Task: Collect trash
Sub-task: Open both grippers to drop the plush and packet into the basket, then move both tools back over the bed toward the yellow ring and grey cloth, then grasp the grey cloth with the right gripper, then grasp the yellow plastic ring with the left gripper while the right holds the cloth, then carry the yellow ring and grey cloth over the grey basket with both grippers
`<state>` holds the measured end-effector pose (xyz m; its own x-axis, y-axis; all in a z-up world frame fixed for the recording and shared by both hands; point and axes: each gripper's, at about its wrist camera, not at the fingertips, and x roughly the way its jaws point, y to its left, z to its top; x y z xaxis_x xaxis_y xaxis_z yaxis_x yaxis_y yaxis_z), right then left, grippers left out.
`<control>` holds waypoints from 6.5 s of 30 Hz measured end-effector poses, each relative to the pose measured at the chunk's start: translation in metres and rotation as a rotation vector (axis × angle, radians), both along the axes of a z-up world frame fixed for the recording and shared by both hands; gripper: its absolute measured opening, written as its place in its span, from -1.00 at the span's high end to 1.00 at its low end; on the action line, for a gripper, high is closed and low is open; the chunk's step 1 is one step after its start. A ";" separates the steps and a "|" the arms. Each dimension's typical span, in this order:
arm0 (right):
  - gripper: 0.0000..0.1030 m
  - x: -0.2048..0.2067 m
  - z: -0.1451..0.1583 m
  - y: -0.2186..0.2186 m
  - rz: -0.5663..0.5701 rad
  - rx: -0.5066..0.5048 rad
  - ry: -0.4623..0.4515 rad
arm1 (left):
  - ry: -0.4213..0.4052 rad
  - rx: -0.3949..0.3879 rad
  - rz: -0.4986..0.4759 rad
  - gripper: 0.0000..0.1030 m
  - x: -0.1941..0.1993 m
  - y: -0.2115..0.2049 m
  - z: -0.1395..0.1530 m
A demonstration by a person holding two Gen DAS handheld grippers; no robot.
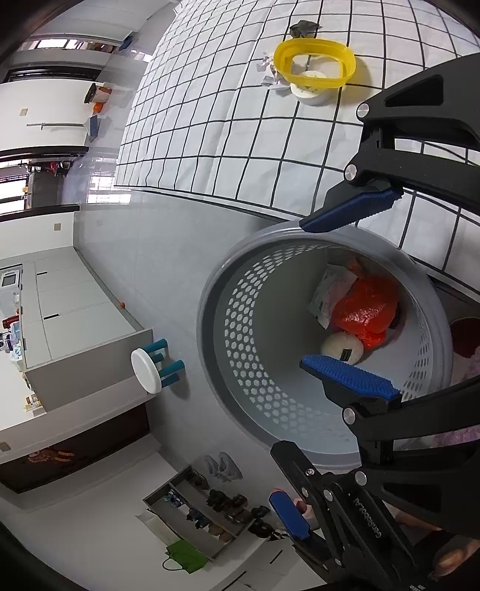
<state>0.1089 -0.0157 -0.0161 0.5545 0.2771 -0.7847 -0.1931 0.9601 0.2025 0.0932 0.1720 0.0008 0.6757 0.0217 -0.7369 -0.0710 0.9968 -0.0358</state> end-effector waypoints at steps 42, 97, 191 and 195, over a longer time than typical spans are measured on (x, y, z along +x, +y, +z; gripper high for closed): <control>-0.28 -0.086 -0.002 -0.113 -0.210 0.030 -0.014 | -0.072 0.007 -0.158 -0.70 -0.080 -0.066 0.003; -0.28 0.035 -0.066 -0.249 -0.060 -0.208 0.057 | 0.035 0.029 -0.325 -0.70 -0.068 -0.151 -0.034; 0.64 -0.049 0.006 -0.309 -0.335 0.078 0.026 | -0.037 0.094 -0.366 -0.35 -0.017 -0.284 -0.017; 0.64 -0.041 0.008 -0.282 -0.294 0.073 0.028 | -0.063 0.109 -0.334 -0.35 -0.019 -0.258 -0.003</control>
